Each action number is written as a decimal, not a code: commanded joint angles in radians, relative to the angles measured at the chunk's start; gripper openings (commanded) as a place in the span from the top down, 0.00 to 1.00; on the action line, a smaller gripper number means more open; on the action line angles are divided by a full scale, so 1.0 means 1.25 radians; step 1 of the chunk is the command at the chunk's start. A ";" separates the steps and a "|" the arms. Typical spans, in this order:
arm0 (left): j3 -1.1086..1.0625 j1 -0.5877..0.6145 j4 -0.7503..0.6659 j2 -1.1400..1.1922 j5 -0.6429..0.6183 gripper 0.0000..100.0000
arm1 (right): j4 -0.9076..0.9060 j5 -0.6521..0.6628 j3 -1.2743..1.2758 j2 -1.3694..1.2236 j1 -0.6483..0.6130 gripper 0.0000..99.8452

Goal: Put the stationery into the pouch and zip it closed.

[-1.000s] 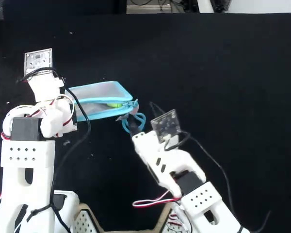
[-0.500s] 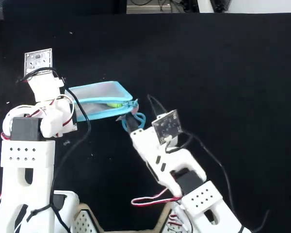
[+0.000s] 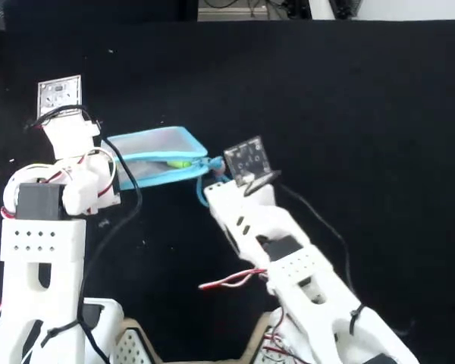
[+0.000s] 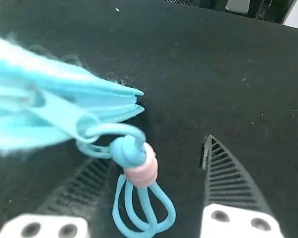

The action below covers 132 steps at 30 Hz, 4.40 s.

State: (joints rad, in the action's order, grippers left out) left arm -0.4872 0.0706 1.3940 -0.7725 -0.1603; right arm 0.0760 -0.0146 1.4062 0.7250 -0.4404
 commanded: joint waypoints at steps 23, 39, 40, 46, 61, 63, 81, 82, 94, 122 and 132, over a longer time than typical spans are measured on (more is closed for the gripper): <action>0.007 -0.001 0.000 -0.004 0.006 0.96 | -0.074 0.133 0.008 0.222 0.014 0.99; 0.007 -0.001 0.001 -0.004 0.006 0.96 | -0.459 0.134 0.055 0.702 -0.131 0.99; 0.007 -0.001 0.001 -0.004 0.006 0.96 | -0.486 0.134 0.055 0.727 -0.150 0.99; 0.007 -0.001 0.000 -0.004 0.006 0.96 | -0.507 0.134 0.111 0.812 -0.184 0.99; 0.007 -0.001 -0.002 -0.004 0.006 0.96 | -0.470 0.128 0.137 0.819 -0.187 0.89; 0.006 -0.001 -0.002 -0.004 0.006 0.96 | -0.492 0.128 0.120 0.821 -0.187 0.89; 0.004 -0.002 -0.004 -0.002 0.006 0.96 | -0.454 0.128 0.095 0.813 -0.183 0.89; 0.004 -0.003 -0.004 -0.002 0.006 0.96 | -0.426 0.128 0.109 0.813 -0.183 0.88; 0.004 -0.006 -0.004 -0.004 0.006 0.96 | -0.398 0.131 0.089 0.812 -0.183 0.84; 0.003 -0.001 -0.004 -0.004 0.006 0.96 | -0.498 0.130 0.073 0.822 -0.056 0.84; 0.003 -0.001 -0.002 -0.004 0.006 0.96 | -0.428 0.269 0.186 0.814 -0.052 0.84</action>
State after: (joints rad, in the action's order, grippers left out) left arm -0.4856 0.0721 1.3955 -0.7741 -0.1588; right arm -0.5409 0.2371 1.6195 1.7361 -0.5247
